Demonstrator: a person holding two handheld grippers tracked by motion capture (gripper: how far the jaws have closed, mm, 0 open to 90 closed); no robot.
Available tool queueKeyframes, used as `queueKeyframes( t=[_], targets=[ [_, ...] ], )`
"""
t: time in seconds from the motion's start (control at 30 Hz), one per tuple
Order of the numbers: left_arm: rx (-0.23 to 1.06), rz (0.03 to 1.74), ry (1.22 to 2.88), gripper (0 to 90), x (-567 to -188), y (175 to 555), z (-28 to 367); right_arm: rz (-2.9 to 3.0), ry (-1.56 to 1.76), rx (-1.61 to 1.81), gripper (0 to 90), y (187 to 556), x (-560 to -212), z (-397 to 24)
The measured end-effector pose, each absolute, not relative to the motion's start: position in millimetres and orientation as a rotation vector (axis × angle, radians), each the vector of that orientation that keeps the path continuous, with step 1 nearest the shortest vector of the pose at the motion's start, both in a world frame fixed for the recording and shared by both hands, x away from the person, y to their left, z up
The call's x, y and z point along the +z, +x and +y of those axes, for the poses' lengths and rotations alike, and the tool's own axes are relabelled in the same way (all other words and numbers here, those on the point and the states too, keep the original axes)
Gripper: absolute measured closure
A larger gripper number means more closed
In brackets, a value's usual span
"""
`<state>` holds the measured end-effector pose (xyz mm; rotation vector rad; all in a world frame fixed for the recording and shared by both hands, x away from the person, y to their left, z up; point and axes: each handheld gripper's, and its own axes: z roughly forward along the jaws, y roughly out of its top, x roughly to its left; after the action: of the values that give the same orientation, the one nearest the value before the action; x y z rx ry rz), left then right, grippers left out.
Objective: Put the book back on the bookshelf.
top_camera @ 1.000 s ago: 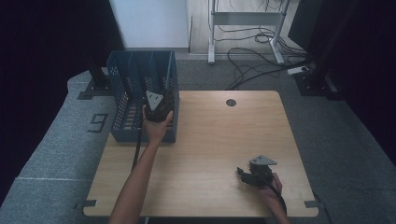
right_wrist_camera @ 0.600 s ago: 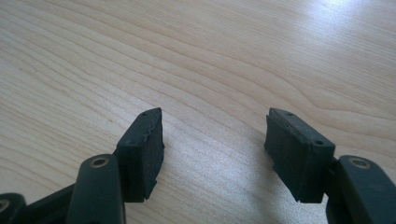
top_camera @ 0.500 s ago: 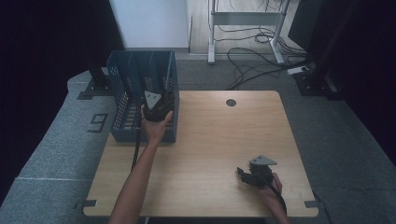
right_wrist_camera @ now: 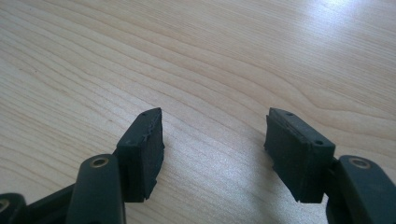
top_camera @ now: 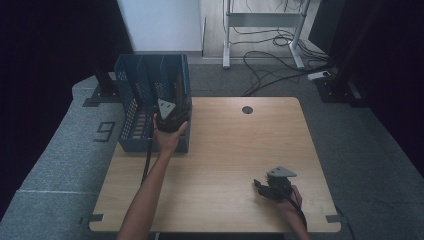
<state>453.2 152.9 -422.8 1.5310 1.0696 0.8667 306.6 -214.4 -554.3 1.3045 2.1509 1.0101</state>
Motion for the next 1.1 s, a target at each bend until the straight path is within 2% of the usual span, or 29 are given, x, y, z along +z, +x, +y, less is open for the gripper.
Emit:
queueKeyframes(
  t=[0.13,0.23,0.4,0.5,0.77,1.1],
  targets=[
    [0.864,1.069,1.533,44.5,-424,453,153,2.151,1.305,1.010,36.4,307,-554,-214],
    [0.862,1.062,1.538,48.6,-424,453,152,2.151,1.305,1.010,36.4,307,-554,-214],
    [0.860,1.065,1.538,48.7,-425,453,152,2.151,1.304,1.010,36.4,307,-554,-214],
    [0.873,1.043,1.545,54.9,-425,452,152,2.151,1.304,1.010,36.4,307,-554,-214],
    [0.886,1.060,1.531,61.9,-424,455,161,2.151,1.305,1.010,36.4,307,-554,-214],
    [0.848,1.086,1.493,62.9,-424,459,170,2.151,1.304,1.010,36.4,307,-554,-214]
  ],
)
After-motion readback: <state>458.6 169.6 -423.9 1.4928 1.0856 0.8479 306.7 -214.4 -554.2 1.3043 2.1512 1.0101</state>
